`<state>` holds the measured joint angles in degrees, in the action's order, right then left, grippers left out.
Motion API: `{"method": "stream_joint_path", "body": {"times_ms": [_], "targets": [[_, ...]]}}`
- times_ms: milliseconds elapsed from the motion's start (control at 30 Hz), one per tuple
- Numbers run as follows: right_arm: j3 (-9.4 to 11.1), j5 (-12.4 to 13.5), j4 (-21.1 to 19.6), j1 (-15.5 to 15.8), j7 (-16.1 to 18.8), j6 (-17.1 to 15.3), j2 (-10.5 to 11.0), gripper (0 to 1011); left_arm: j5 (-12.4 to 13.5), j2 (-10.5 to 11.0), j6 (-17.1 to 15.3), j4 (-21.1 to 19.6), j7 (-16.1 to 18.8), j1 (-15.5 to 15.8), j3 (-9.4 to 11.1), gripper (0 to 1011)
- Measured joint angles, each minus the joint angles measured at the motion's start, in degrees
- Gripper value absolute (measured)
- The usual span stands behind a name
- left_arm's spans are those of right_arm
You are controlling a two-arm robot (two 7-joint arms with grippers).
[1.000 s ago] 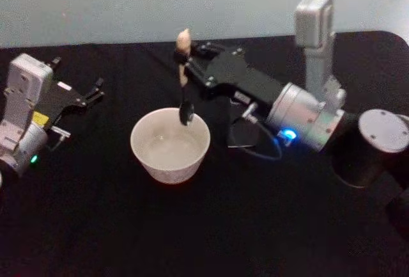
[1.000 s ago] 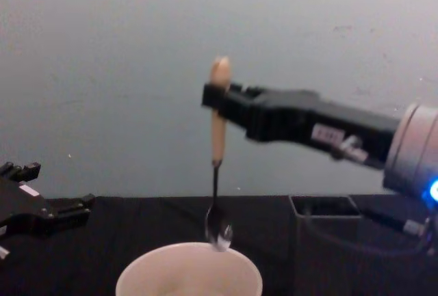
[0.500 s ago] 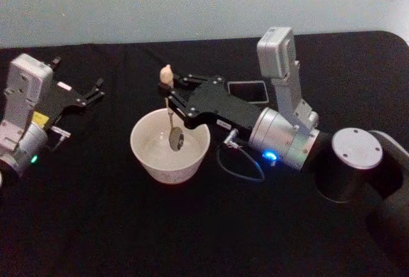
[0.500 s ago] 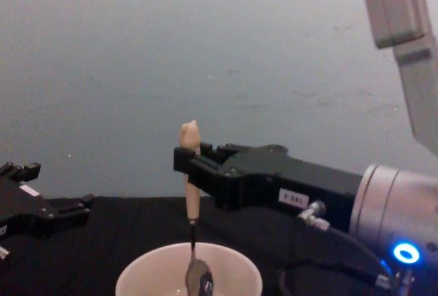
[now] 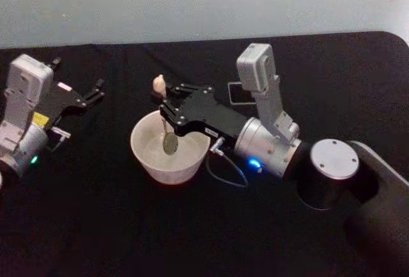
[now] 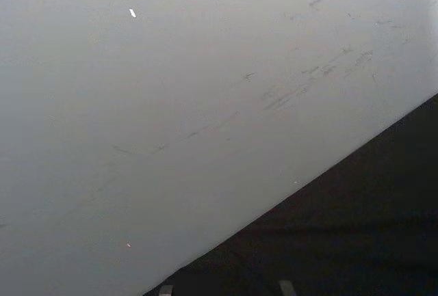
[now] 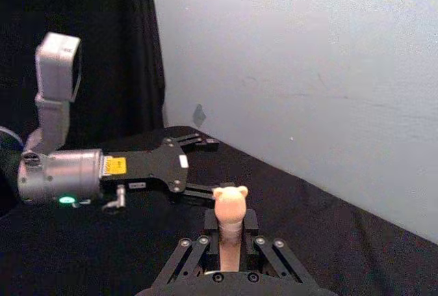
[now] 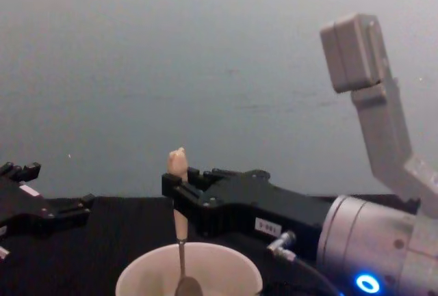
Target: Pick up the stirring spoon with one hand, stir inside the cup, then place it back in its original position.
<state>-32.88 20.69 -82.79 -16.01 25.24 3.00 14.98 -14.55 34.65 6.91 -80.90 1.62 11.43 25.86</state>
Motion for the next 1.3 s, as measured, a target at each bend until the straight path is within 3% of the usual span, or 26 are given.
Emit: {"method": "stream_joint_path", "body": {"times_ms": [267,667,967,1300], "targets": [[0.78,-2.11,3.04,-0.38,-0.86,1.62,-2.26,213,0.00,0.00,0.00,0.00,0.00,0.00,0.00,1001],[2.16,-3.87,4.01,-0.20,-0.81,2.23,-3.13,213,0.00,0.00,0.00,0.00,0.00,0.00,0.00,1001],[3.25,-4.14,3.06,0.50,0.05,2.38,-2.22,213,0.00,0.00,0.00,0.00,0.00,0.00,0.00,1001],[4.39,-2.44,-0.79,2.63,2.06,1.91,0.65,213,0.00,0.00,0.00,0.00,0.00,0.00,0.00,1001]]}}
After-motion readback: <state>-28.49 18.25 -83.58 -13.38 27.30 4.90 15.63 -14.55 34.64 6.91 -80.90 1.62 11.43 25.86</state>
